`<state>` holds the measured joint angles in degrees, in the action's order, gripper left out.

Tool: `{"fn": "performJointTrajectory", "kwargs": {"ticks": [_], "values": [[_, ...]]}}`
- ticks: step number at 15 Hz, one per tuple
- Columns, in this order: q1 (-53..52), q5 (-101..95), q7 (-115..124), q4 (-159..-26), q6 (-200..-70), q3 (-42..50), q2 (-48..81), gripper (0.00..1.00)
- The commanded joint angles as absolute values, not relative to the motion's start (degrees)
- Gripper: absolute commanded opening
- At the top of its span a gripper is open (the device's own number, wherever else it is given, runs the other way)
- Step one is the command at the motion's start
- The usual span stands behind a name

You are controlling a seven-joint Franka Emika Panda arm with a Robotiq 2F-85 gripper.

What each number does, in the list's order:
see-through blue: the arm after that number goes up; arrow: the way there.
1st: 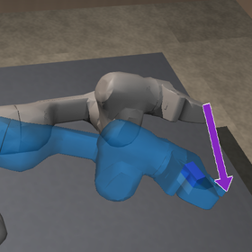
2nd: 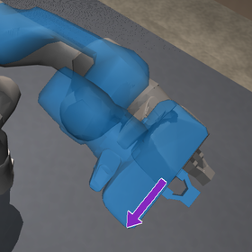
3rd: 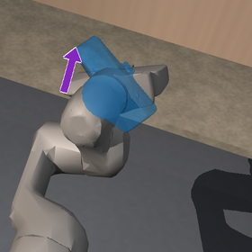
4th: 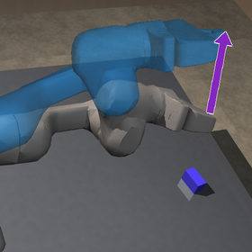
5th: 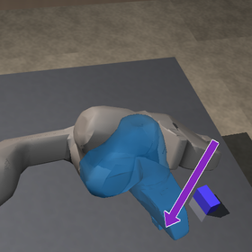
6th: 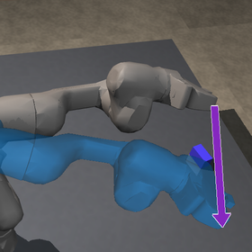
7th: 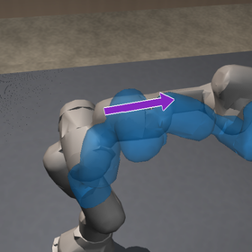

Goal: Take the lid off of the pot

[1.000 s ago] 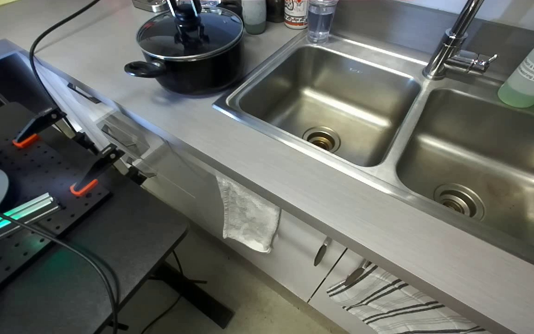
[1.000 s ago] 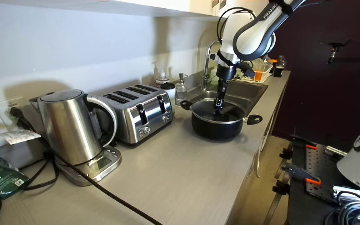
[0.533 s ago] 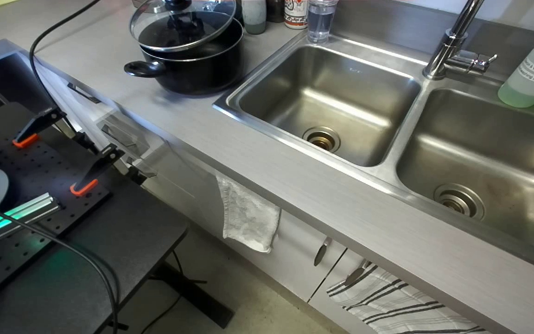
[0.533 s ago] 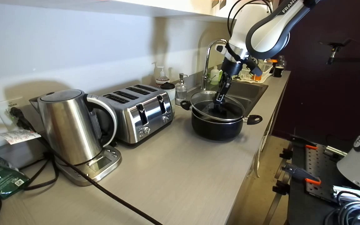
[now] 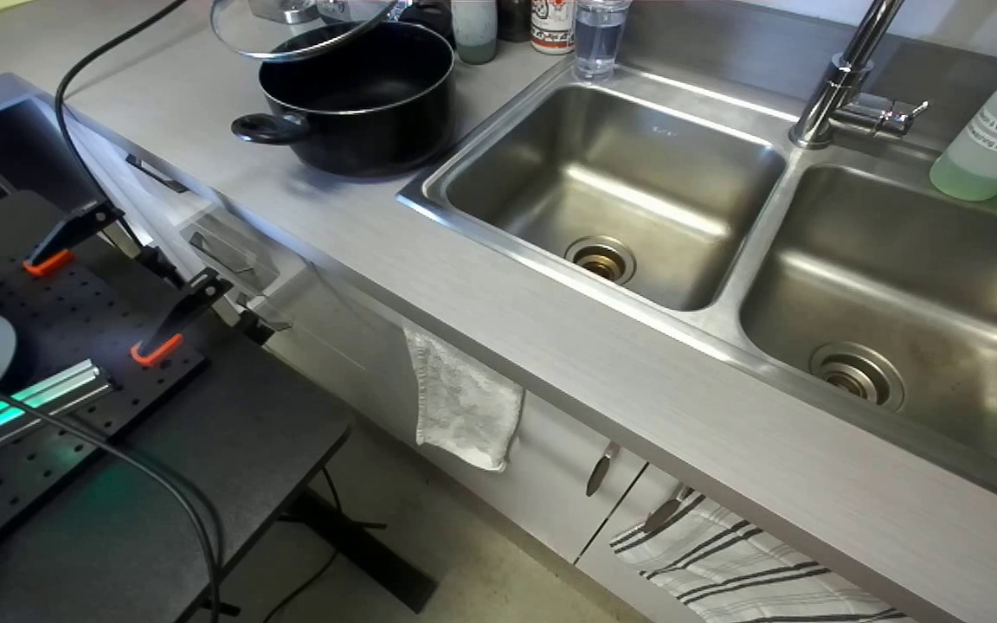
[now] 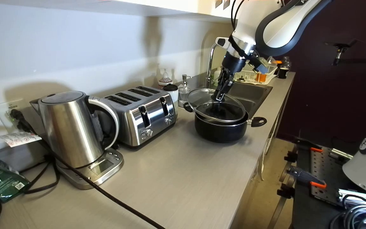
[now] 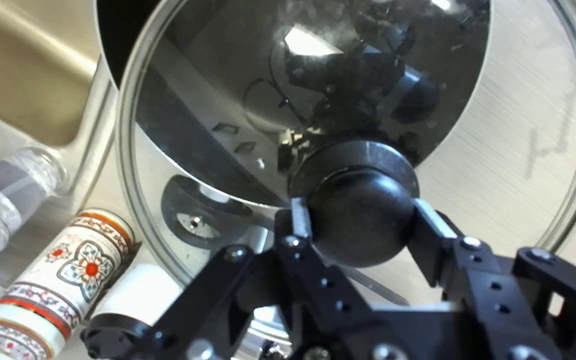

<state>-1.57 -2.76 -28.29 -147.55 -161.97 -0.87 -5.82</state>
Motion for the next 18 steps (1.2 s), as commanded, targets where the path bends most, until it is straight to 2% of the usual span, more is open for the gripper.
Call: {"fn": "performJointTrajectory", "kwargs": {"ticks": [1,10,18], "values": [[-4.0,-6.2,-27.0,-148.4,-162.4,-2.4,-9.3,0.25],[-10.3,-14.7,-24.4,-147.1,-161.2,-9.5,-9.9,0.25],[-14.9,-12.9,-30.9,-140.1,-155.2,-12.0,0.6,0.25]]}}
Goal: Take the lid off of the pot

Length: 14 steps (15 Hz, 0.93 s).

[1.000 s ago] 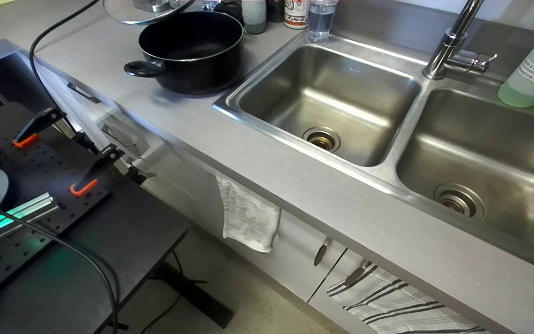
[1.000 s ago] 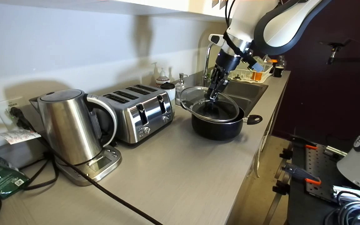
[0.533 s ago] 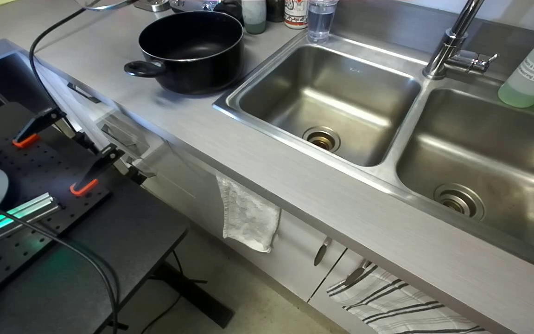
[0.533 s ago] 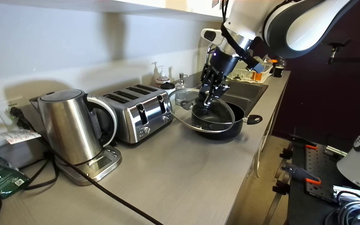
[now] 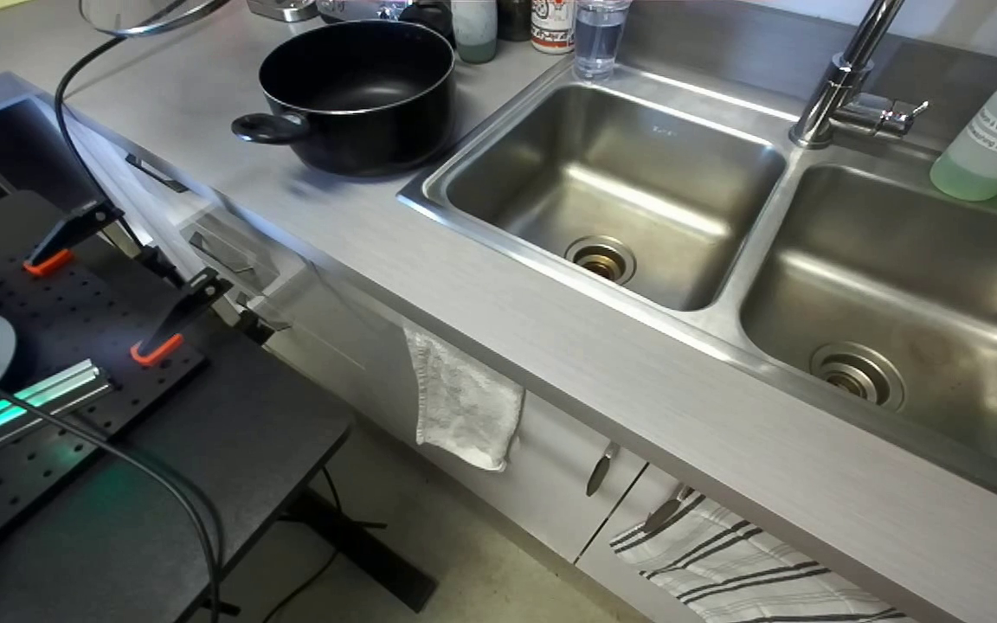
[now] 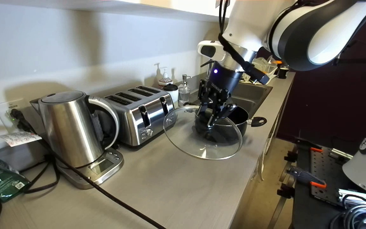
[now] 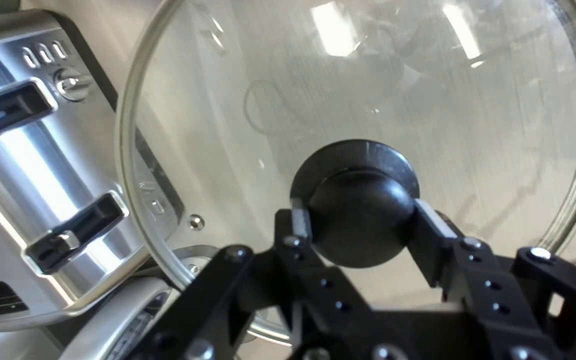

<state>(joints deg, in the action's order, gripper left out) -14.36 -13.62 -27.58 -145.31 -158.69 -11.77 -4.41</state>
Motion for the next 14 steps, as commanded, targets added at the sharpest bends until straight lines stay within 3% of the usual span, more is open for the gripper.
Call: {"fn": "performJointTrajectory", "kwargs": {"ticks": [1,14], "values": [[-14.6,-13.9,-30.6,-138.6,-154.0,-12.2,2.5,0.25],[-15.1,-32.8,-23.6,-127.3,-151.5,-8.2,21.1,0.25]]}}
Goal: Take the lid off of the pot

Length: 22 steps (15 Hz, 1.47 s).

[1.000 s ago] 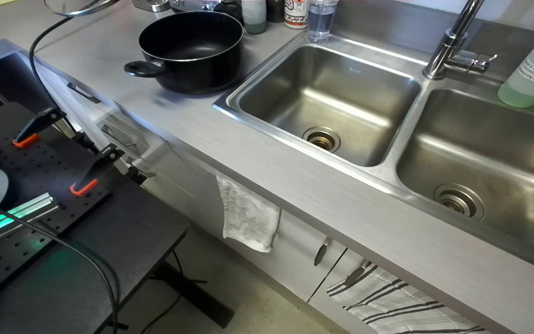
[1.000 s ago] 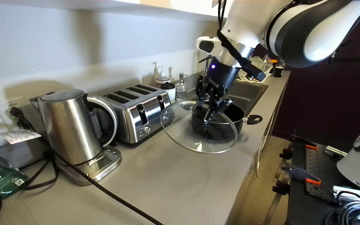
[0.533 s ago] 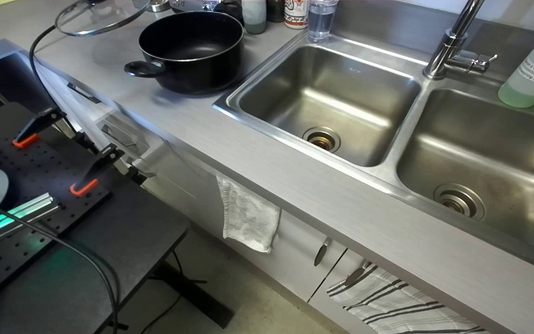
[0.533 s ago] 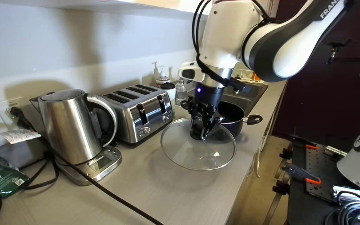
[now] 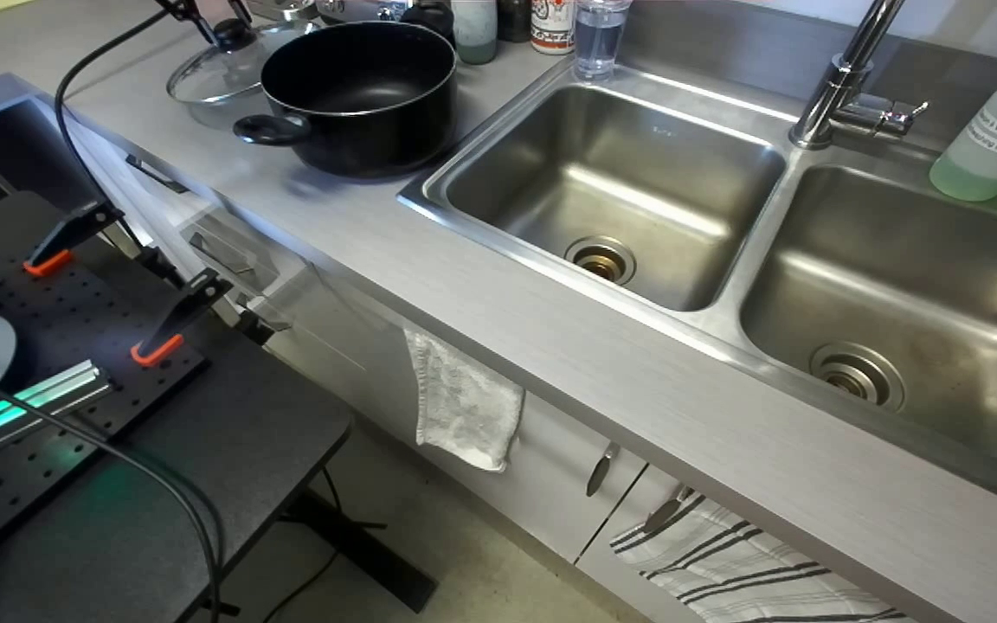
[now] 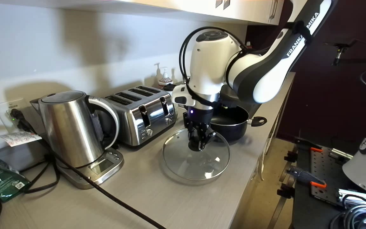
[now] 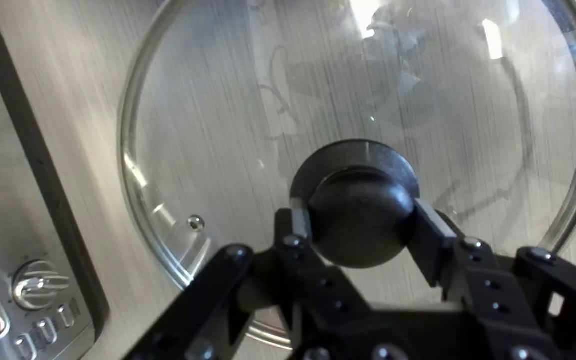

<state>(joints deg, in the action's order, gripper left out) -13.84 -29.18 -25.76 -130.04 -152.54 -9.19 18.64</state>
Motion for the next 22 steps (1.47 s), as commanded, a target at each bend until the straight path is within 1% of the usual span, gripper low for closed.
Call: {"fn": "performJointTrajectory", "kwargs": {"ticks": [1,7,12,13,14,15,17,19,22], "values": [[-15.2,-33.3,-23.6,-127.1,-151.6,-8.1,22.0,0.25],[-15.1,-34.5,-24.2,-125.8,-151.4,-8.5,24.9,0.25],[-15.3,-34.6,-24.2,-125.7,-151.0,-8.6,24.8,0.25],[-15.3,-34.6,-24.2,-125.6,-150.9,-8.6,24.8,0.75],[-15.3,-34.6,-24.3,-125.6,-150.9,-8.7,24.8,0.77],[-15.3,-34.5,-24.4,-125.6,-150.8,-8.7,24.7,0.82],[-15.2,-34.3,-24.5,-125.5,-150.9,-8.9,24.5,0.97],[-15.2,-34.2,-24.7,-125.5,-151.0,-9.0,24.3,1.0],[-15.2,-34.3,-24.4,-125.6,-151.2,-9.0,24.0,1.0]]}}
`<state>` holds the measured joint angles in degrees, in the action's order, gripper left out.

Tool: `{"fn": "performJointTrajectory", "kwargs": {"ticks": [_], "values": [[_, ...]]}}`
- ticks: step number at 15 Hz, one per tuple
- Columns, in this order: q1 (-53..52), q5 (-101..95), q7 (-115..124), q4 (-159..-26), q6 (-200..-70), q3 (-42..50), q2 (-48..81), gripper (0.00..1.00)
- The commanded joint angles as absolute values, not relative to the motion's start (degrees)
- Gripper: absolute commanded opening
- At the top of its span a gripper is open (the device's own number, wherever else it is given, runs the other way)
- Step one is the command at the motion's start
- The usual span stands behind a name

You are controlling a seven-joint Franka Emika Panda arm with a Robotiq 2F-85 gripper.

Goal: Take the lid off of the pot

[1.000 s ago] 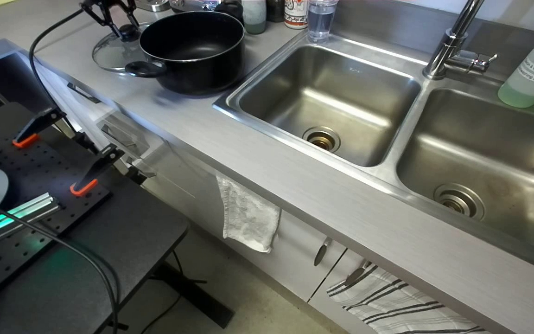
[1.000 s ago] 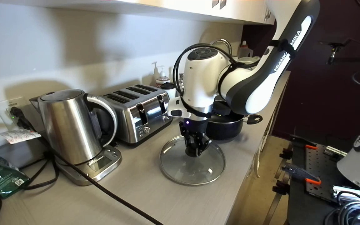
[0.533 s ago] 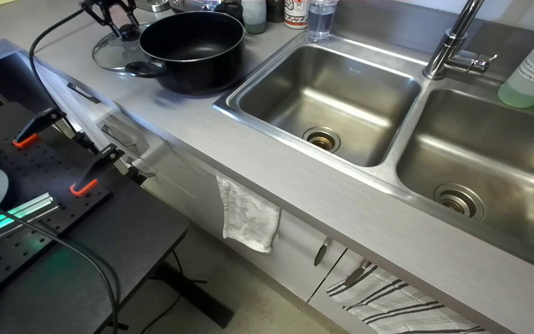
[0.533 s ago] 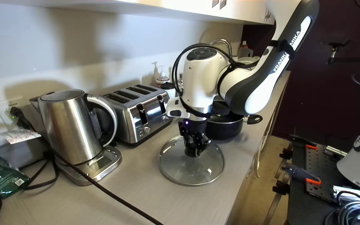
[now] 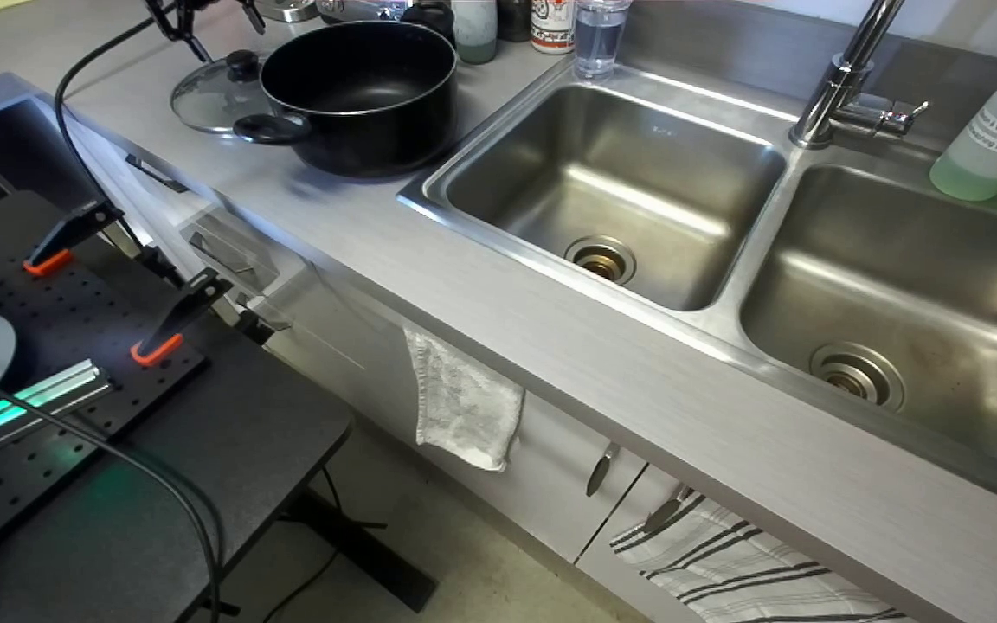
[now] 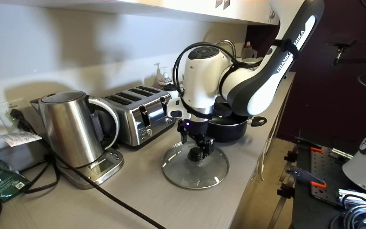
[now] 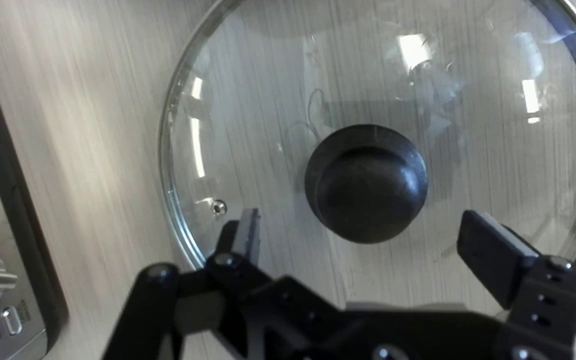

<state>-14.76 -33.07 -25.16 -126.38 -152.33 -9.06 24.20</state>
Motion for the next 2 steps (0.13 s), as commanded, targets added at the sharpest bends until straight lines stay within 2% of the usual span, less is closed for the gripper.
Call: {"fn": "performJointTrajectory", "kwargs": {"ticks": [1,2], "values": [[-15.2,-34.2,-24.5,-125.6,-151.2,-9.1,23.9,1.0],[-15.2,-34.2,-24.3,-125.8,-151.2,-9.1,23.7,1.0]]}}
